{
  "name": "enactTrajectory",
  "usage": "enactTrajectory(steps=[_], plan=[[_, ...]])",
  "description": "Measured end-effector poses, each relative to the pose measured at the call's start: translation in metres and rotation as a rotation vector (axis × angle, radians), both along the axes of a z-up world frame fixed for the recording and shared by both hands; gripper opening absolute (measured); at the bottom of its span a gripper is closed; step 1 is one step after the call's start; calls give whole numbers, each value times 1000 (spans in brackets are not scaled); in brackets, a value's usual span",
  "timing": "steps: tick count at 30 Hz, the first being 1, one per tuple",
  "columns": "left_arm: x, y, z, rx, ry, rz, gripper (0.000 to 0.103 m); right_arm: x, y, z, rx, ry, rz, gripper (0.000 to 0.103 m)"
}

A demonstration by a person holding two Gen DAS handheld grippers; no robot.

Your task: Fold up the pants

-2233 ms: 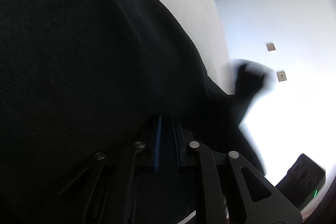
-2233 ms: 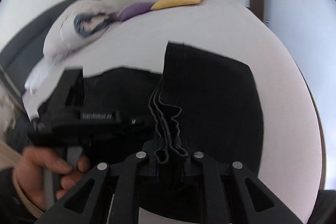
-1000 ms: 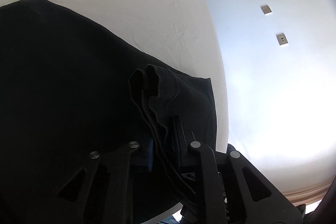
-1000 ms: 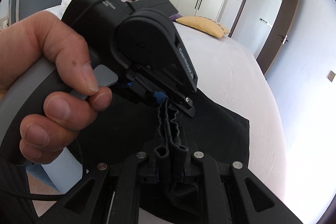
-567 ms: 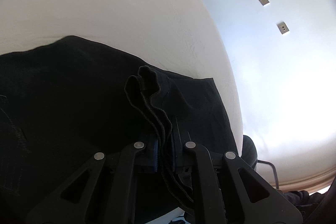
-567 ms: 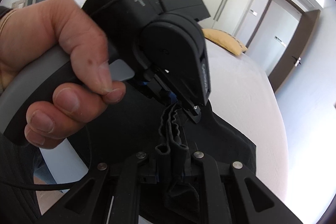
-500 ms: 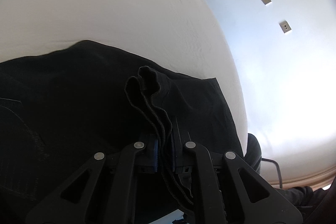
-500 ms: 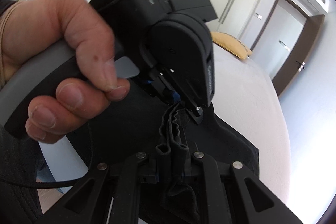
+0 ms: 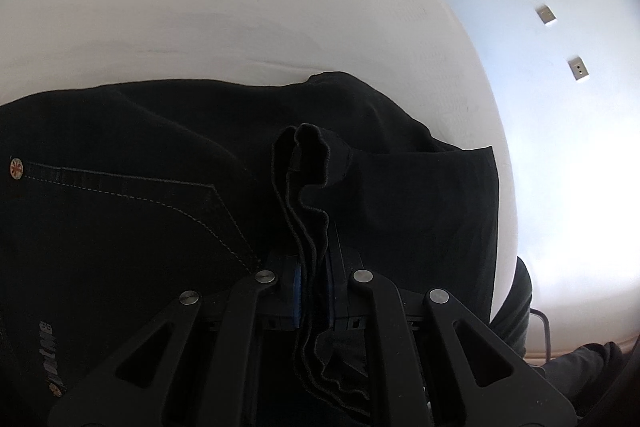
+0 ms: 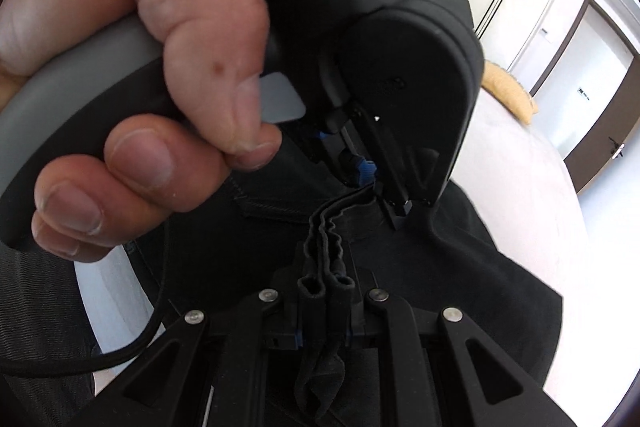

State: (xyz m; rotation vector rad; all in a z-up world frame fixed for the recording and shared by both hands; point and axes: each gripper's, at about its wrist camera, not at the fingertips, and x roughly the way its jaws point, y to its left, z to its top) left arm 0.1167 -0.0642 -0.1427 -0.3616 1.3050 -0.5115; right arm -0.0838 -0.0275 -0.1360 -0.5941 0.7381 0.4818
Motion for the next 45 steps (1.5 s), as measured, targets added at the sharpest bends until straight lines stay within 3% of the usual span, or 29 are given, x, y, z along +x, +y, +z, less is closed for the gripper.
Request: enactTrajectory(steps=[2,6,8,9,10,14,16,19,23,25,26,30,32,33,37,45], plan=[[-6,-6,-9,-9,2,4,7,1,-2,-5,-8,9,0,15],[5,38,-14,-33,11,20,11,8,-6,-13,-9,49,4,17],[4,52,-11,-43,11,42,15,9,-17,-10,56,112,6,29],[0,72,-15,-37,5,52,17,10,-31,-5,103,145,3,35],[-1,77,-9,2,-15,76,17,9,-42,2,155,177,2,48],[-3,115,17,123,-82,177,16,8,-117,36,447,314,-39,49],[-11,114,34,118,-134,198,16,13,-159,45,581,363,-74,49],[-29,80,53,81,-212,127,17,41,-239,50,791,424,-169,49],[-47,43,25,90,-172,31,17,86,-335,25,1031,522,-290,49],[-54,30,-4,126,-101,18,16,98,-356,8,1091,552,-331,49],[-58,29,-11,123,-104,21,16,107,-364,0,1122,575,-329,49],[-68,42,-15,71,-115,56,16,131,-381,-46,1189,658,-390,49],[-68,44,-18,56,-110,50,16,123,-390,-59,1200,675,-416,38],[-67,47,-20,44,-107,53,16,127,-382,-57,1208,675,-410,38],[-62,55,-27,-5,-89,86,16,83,-351,-45,1236,709,-364,38],[-85,80,-35,-52,-105,122,16,-13,-300,-43,1094,831,-221,39]])
